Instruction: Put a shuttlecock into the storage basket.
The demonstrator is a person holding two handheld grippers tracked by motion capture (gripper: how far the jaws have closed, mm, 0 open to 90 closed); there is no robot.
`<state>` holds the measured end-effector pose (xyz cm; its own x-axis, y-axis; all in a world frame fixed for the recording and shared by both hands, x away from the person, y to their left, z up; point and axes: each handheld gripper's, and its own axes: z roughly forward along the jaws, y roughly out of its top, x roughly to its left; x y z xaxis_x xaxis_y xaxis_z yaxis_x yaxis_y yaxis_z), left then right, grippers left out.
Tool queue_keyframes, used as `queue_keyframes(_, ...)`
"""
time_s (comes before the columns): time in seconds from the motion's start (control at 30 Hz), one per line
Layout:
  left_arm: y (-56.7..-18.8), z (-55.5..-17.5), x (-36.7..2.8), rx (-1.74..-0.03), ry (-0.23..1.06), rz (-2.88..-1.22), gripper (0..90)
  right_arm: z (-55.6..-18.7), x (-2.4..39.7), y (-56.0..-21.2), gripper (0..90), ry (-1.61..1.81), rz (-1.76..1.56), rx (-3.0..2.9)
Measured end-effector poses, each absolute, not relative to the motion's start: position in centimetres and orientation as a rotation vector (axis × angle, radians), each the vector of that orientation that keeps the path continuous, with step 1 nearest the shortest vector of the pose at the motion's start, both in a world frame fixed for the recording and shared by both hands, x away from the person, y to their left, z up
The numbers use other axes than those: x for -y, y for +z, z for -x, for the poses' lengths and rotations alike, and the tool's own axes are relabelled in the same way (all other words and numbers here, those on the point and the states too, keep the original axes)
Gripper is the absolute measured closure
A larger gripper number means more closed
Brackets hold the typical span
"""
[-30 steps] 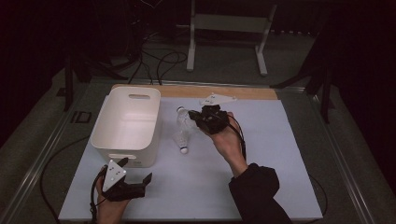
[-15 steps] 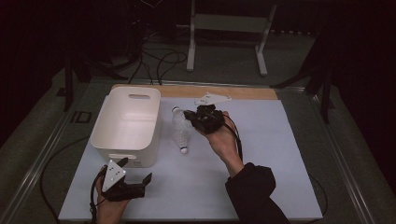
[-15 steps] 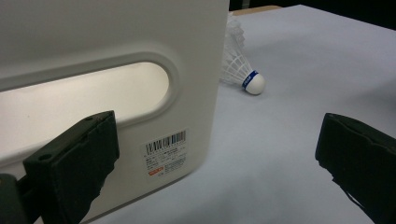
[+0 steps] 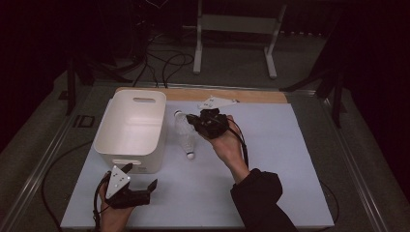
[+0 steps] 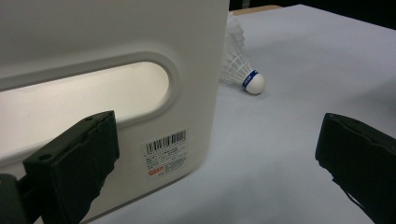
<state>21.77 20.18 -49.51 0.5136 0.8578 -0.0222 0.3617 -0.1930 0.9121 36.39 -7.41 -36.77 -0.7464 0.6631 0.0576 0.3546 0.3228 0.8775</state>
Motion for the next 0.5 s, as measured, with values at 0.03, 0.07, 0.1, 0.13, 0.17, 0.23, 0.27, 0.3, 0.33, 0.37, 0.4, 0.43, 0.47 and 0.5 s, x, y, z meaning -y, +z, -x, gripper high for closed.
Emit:
queue_keyframes(0.03,-49.51,-21.77,-20.18,-1.024,0.634,-1.776,0.1,-36.39,7.35,-36.78,89.3,1.393,-0.908,-2.282)
queue_keyframes(0.07,-49.51,-21.77,-20.17,-1.024,0.634,-1.777,0.1,-36.35,7.27,-36.75,89.3,1.392,-0.911,-2.282)
queue_keyframes(0.1,-49.51,-21.77,-20.17,-1.023,0.634,-1.777,0.1,-36.37,7.21,-36.75,89.3,1.393,-0.903,-2.28)
queue_keyframes(0.13,-49.51,-21.77,-20.16,-1.023,0.634,-1.777,0.1,-36.33,7.13,-36.73,89.3,1.395,-0.905,-2.281)
queue_keyframes(0.17,-49.51,-21.77,-20.16,-1.023,0.634,-1.777,0.1,-36.33,7.13,-36.73,89.3,1.395,-0.905,-2.281)
queue_keyframes(0.23,-49.5,-21.76,-20.19,-1.023,0.634,-1.777,0.1,-36.31,6.97,-36.7,89.3,1.398,-0.906,-2.281)
queue_keyframes(0.27,-49.5,-21.76,-20.2,-1.023,0.635,-1.777,0.1,-36.3,6.92,-36.7,89.3,1.4,-0.905,-2.283)
queue_keyframes(0.3,-49.5,-21.76,-20.2,-1.023,0.635,-1.777,0.1,-36.3,6.88,-36.71,89.3,1.401,-0.903,-2.285)
queue_keyframes(0.33,-49.5,-21.76,-20.2,-1.023,0.635,-1.777,0.1,-36.27,6.82,-36.7,89.3,1.402,-0.906,-2.288)
queue_keyframes(0.37,-49.5,-21.77,-20.2,-1.023,0.634,-1.777,0.1,-36.27,6.77,-36.72,89.3,1.402,-0.902,-2.287)
queue_keyframes(0.4,-49.5,-21.77,-20.19,-1.024,0.635,-1.777,0.1,-36.22,6.71,-36.71,89.3,1.405,-0.905,-2.29)
queue_keyframes(0.43,-49.5,-21.77,-20.19,-1.024,0.634,-1.777,0.1,-36.21,6.66,-36.71,89.3,1.407,-0.901,-2.293)
queue_keyframes(0.47,-49.5,-21.77,-20.19,-1.023,0.634,-1.778,0.1,-36.19,6.6,-36.71,89.3,1.41,-0.896,-2.293)
queue_keyframes(0.5,-49.5,-21.77,-20.19,-1.023,0.634,-1.778,0.1,-36.19,6.6,-36.71,89.3,1.41,-0.896,-2.293)
